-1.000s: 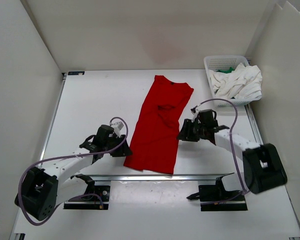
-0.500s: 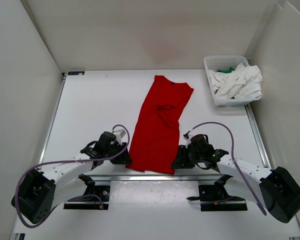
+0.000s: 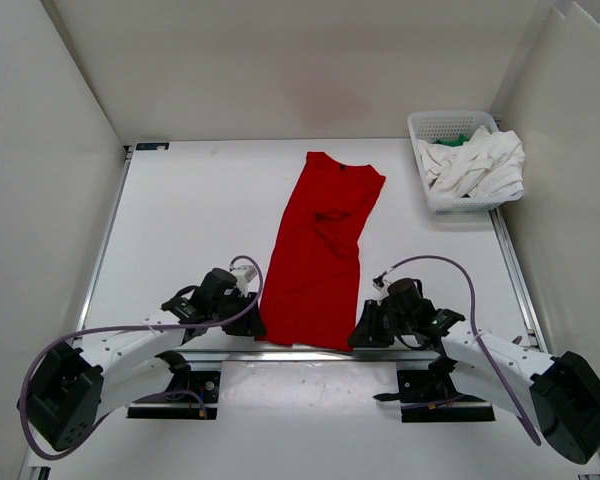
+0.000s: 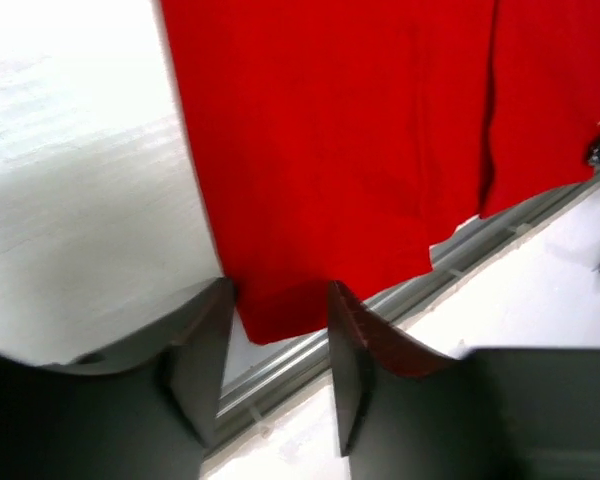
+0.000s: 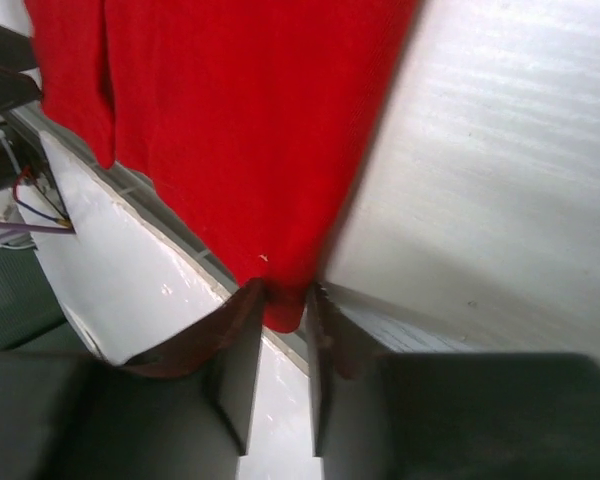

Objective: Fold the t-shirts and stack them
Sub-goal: Grab the bottom of the folded rectangular tshirt with both arms, then fold the folded rectangular tshirt in 1/3 of the way

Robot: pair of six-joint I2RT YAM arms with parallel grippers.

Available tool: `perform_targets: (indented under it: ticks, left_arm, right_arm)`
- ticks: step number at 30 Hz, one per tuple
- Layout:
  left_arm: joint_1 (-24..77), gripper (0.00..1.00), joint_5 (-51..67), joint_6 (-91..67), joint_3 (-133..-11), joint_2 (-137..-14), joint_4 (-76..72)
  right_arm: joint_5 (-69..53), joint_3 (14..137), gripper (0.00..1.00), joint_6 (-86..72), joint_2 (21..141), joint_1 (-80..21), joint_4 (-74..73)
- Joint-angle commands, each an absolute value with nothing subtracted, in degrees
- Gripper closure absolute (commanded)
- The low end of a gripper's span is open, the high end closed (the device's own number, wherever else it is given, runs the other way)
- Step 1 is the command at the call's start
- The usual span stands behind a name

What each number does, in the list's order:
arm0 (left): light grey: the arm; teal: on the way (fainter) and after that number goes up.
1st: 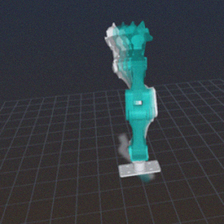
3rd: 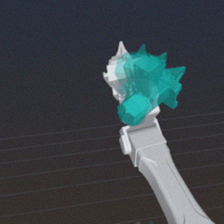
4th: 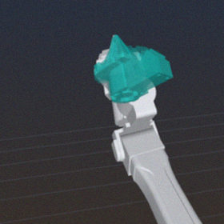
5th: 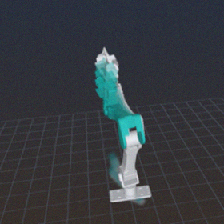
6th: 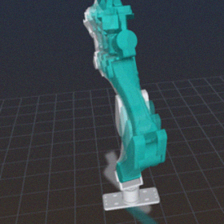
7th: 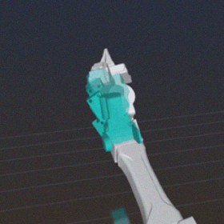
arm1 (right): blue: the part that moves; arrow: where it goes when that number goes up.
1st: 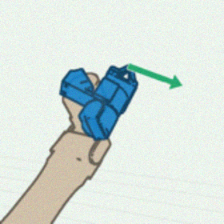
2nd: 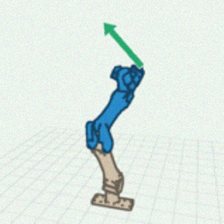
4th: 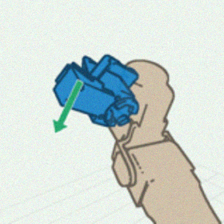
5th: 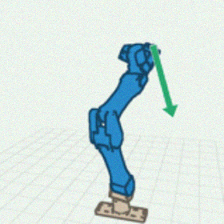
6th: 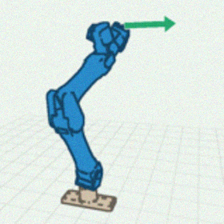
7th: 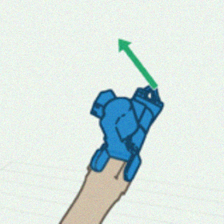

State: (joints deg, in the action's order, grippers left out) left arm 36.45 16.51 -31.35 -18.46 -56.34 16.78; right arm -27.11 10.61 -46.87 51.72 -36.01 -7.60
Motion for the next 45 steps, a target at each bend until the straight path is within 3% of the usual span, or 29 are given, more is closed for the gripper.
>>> perform_targets:
  ticks: [1, 4, 6, 13, 19, 28, 45]
  left_arm:
    - [37.9, 0.55, 16.1, -31.2, -18.2, -57.4, 19.6]
    - [37.0, 0.88, 18.6, -30.8, -18.5, -56.7, 20.3]
    - [36.7, 1.00, 19.6, -30.8, -18.8, -55.2, 22.0]
    - [34.5, 1.00, 26.3, -33.0, -23.8, -46.5, 28.6]
    - [32.5, 1.00, 27.9, -33.5, -33.4, -51.9, 25.5]
    - [25.1, 1.00, 23.8, -36.3, -50.6, -76.9, 11.4]
    - [20.9, 1.00, 19.7, -38.1, -78.4, -110.5, 9.5]
  right_arm:
    - [-28.0, 10.8, 0.80, -47.7, 52.9, -37.5, -5.5]
    - [-29.0, 11.2, 0.92, -48.7, 52.0, -38.5, -5.7]
    - [-28.6, 11.6, 0.98, -49.4, 50.7, -40.4, -7.4]
    - [-28.4, 17.7, 1.00, -50.8, 41.6, -42.6, -17.5]
    - [-31.9, 26.8, 0.99, -40.4, 43.8, -30.3, -22.1]
    - [-34.8, 36.1, 1.00, -28.9, 62.4, -9.9, -12.9]
    - [-36.7, 55.6, 1.00, -28.5, 94.9, -2.5, -2.5]
